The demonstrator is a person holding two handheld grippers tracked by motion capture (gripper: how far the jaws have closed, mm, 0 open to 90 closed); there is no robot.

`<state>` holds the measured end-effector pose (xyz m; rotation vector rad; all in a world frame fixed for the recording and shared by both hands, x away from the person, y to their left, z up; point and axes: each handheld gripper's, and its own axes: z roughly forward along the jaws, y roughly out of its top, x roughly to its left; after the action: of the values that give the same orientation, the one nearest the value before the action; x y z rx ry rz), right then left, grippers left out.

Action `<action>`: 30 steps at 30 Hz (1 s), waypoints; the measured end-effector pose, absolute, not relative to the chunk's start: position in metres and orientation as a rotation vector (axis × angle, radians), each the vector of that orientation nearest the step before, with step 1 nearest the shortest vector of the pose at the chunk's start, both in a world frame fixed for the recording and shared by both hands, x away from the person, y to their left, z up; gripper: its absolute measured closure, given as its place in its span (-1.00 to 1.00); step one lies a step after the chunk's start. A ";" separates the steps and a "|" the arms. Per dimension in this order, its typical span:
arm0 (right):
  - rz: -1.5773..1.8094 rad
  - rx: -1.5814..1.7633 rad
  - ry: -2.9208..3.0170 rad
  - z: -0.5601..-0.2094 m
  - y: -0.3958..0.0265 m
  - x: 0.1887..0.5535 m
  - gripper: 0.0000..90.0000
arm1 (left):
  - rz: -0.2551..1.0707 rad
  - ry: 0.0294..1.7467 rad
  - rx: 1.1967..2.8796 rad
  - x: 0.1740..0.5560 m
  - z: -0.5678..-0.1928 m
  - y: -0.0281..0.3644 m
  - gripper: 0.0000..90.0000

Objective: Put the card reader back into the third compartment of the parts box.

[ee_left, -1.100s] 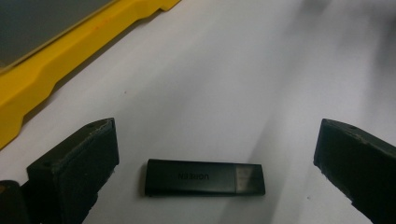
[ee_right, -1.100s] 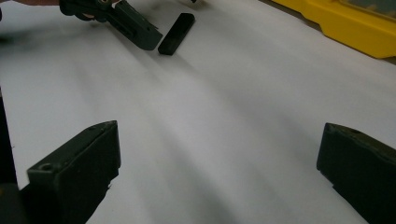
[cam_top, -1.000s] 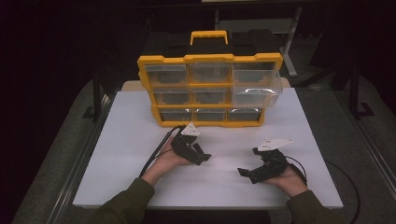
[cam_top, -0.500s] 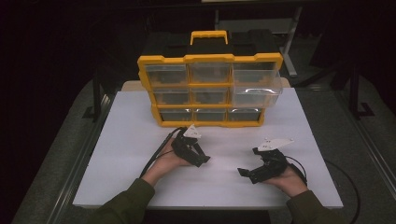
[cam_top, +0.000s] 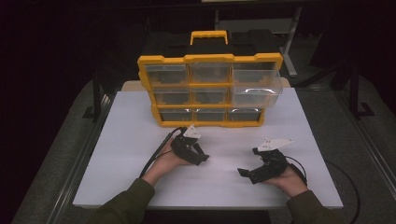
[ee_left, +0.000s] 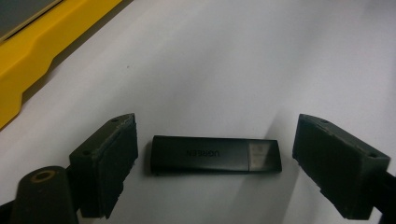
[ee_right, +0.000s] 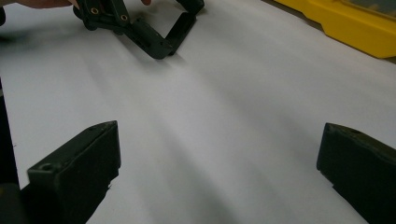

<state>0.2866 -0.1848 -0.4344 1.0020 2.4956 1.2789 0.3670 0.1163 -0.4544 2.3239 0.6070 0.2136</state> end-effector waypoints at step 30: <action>1.283 1.000 2.500 -0.434 -0.184 0.286 -1.00 | 0.229 0.601 2.339 0.365 -0.451 0.119 -0.33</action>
<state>0.2863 -0.1845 -0.4342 0.9996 2.5003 1.2832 0.3654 0.1192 -0.4513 2.3389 0.6009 0.2288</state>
